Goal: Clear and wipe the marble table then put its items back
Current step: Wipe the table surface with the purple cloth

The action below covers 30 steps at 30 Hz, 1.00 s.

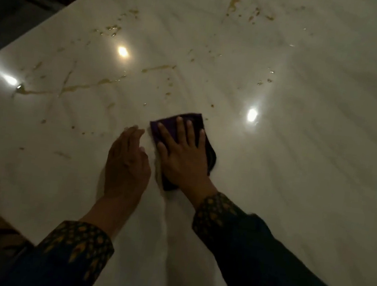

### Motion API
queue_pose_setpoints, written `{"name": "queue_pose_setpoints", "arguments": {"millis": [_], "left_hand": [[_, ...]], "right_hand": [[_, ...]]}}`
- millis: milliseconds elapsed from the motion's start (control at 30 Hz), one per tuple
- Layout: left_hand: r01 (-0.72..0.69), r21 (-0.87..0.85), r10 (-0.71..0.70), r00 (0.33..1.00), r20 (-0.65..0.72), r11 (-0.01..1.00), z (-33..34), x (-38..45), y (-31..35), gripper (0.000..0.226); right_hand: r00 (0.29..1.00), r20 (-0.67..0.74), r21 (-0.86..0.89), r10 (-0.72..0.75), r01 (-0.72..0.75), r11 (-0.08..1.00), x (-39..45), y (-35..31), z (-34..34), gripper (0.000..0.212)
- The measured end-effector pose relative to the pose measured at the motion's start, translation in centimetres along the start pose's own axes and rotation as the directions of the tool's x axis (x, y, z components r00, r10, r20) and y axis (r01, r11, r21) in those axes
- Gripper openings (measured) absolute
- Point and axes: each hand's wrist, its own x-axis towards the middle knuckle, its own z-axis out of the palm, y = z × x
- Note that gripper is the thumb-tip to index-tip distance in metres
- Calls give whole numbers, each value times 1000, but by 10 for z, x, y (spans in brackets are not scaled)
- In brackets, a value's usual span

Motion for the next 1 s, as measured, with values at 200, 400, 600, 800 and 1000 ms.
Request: {"name": "queue_pose_setpoints", "arguments": {"millis": [200, 400, 600, 800, 1000], "left_hand": [[-136, 61, 132, 989, 68, 989, 31, 10, 37, 42], [-208, 94, 200, 976, 87, 974, 63, 48, 72, 41], [-272, 117, 251, 954, 166, 955, 94, 103, 96, 51], [-259, 108, 231, 948, 217, 960, 109, 119, 96, 58], [-264, 128, 231, 945, 230, 956, 109, 123, 97, 55]], "right_hand": [[991, -95, -24, 93, -95, 995, 57, 115, -39, 59], [908, -174, -15, 382, -390, 921, 38, 253, -82, 56], [904, -173, -19, 391, -400, 916, -47, 236, -64, 60], [882, -172, -37, 438, -450, 892, 23, 289, -93, 63], [868, -174, 4, 465, -472, 882, 165, 291, -111, 61]]}}
